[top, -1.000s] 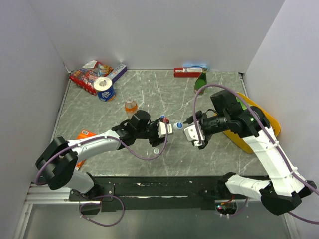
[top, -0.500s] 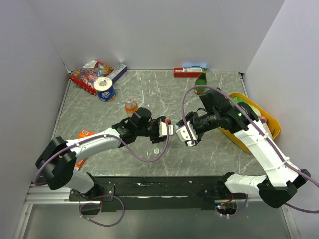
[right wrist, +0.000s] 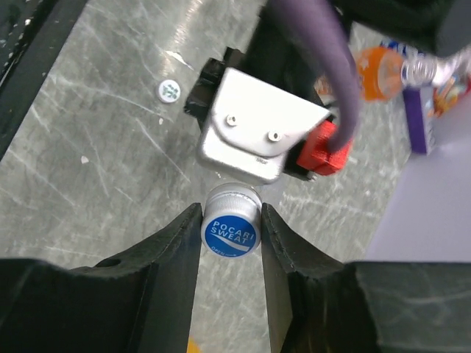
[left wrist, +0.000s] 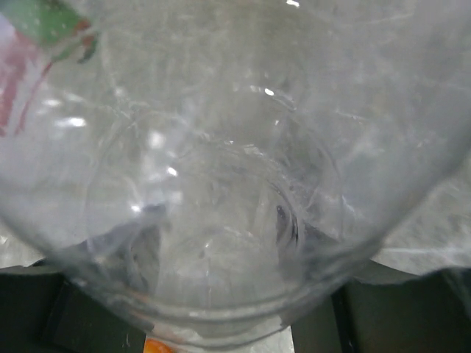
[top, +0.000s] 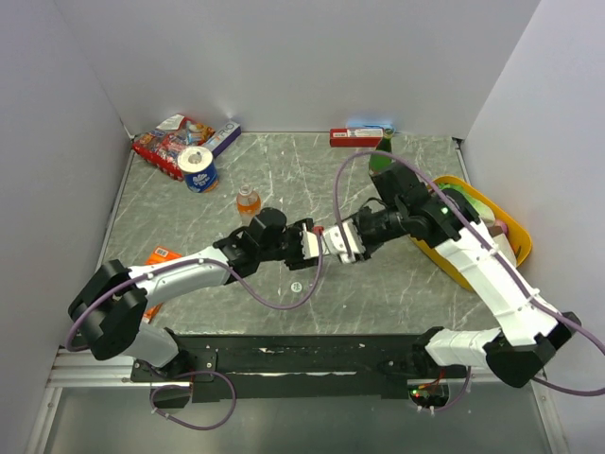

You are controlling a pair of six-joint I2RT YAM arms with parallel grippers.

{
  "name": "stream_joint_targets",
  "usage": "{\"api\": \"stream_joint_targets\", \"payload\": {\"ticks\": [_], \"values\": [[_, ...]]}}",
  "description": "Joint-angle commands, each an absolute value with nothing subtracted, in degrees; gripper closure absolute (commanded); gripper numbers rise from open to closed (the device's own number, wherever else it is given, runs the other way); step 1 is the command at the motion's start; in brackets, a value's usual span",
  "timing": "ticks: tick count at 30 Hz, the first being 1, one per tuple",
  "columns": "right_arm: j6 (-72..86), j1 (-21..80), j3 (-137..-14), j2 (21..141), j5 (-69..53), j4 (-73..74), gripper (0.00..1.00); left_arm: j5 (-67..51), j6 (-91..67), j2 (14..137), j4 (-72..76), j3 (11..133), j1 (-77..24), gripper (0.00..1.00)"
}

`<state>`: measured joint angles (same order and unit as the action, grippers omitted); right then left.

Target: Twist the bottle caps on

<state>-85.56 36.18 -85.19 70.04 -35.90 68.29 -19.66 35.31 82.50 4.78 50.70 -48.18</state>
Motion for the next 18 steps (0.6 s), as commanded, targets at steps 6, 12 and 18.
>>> {"api": "stream_joint_targets", "payload": {"ticks": [6, 12, 18], "values": [[-32.6, 32.3, -100.3, 87.7, -32.9, 66.2, 1.0, 16.4, 12.2, 88.7, 33.0, 54.6, -54.1, 0.99], [-5.4, 27.2, -99.6, 91.7, -37.6, 63.7, 1.0, 29.5, 2.1, 95.4, 25.8, 62.7, -54.1, 0.99], [-2.0, 26.4, -103.9, 91.8, -37.1, 63.1, 0.87, 29.0, 1.7, 96.1, 22.5, 61.4, -54.0, 0.99]]}}
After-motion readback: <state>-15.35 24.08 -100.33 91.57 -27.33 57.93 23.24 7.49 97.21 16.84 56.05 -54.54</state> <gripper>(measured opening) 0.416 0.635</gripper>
